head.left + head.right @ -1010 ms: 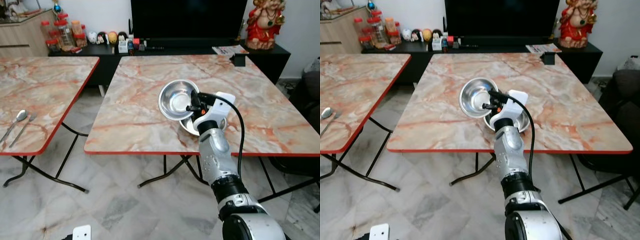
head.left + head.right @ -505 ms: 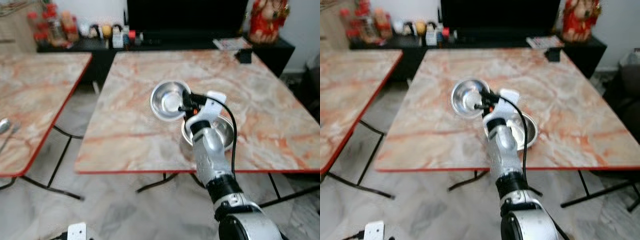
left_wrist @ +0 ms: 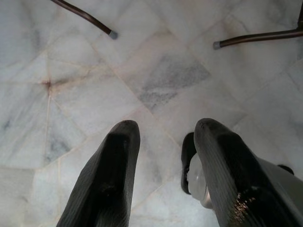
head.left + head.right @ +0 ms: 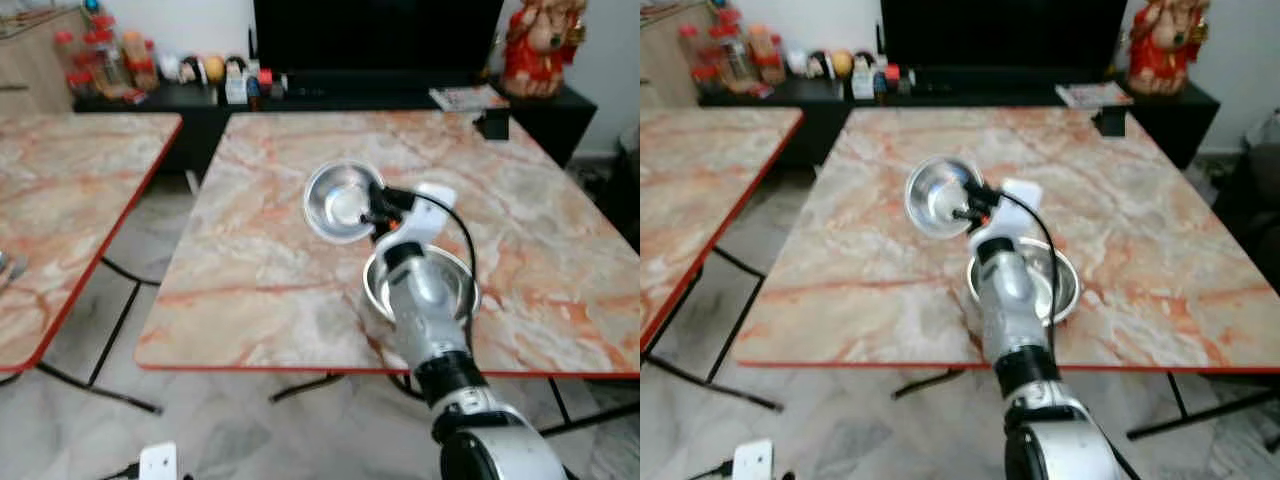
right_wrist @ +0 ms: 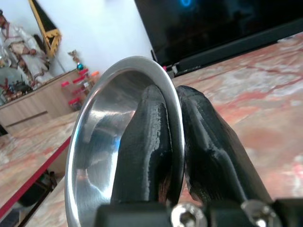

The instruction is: Setting the table

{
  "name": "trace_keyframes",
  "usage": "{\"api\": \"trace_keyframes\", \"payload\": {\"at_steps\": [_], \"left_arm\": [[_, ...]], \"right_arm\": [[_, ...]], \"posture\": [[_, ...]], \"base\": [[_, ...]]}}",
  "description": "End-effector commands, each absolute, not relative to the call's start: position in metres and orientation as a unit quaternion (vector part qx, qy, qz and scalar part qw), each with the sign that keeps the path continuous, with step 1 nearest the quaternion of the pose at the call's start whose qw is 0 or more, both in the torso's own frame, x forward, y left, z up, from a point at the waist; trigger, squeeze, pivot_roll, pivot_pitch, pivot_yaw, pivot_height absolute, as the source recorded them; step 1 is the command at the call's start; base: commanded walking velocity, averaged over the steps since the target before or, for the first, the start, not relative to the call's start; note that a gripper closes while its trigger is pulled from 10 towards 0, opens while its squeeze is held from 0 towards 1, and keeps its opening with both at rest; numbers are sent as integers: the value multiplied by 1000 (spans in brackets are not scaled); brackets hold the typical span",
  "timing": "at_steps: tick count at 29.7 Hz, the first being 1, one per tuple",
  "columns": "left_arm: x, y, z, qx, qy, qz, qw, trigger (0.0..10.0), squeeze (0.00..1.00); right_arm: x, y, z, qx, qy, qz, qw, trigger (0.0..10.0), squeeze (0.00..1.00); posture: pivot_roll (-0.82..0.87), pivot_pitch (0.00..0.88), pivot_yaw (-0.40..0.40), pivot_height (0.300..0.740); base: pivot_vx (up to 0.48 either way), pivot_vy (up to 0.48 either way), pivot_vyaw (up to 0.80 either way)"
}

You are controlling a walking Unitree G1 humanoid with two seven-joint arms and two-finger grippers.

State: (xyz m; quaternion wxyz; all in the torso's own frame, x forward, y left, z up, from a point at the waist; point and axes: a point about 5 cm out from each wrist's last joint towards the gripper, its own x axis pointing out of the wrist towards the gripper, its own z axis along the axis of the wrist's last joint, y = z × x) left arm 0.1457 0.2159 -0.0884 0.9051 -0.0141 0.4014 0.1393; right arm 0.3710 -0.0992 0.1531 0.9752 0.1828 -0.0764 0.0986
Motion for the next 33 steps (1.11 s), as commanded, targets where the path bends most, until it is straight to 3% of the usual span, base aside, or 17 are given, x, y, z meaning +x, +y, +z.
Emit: {"api": "trace_keyframes", "payload": {"at_steps": [1,15,33], "left_arm": [[146,218,-88,-10,398,139,907,10000,0],[144,218,-88,-10,395,143,908,10000,0],[143,214,-89,-15,398,143,906,10000,0]], "right_arm": [[371,-96,156,183,-81,102,975,10000,0],[370,-95,155,180,-77,107,975,10000,0],[369,-94,153,172,-67,120,976,10000,0]], "posture": [[14,0,17,732],[15,0,15,732],[10,0,3,732]], "base": [[0,-311,0],[0,-315,0],[0,0,0]]}}
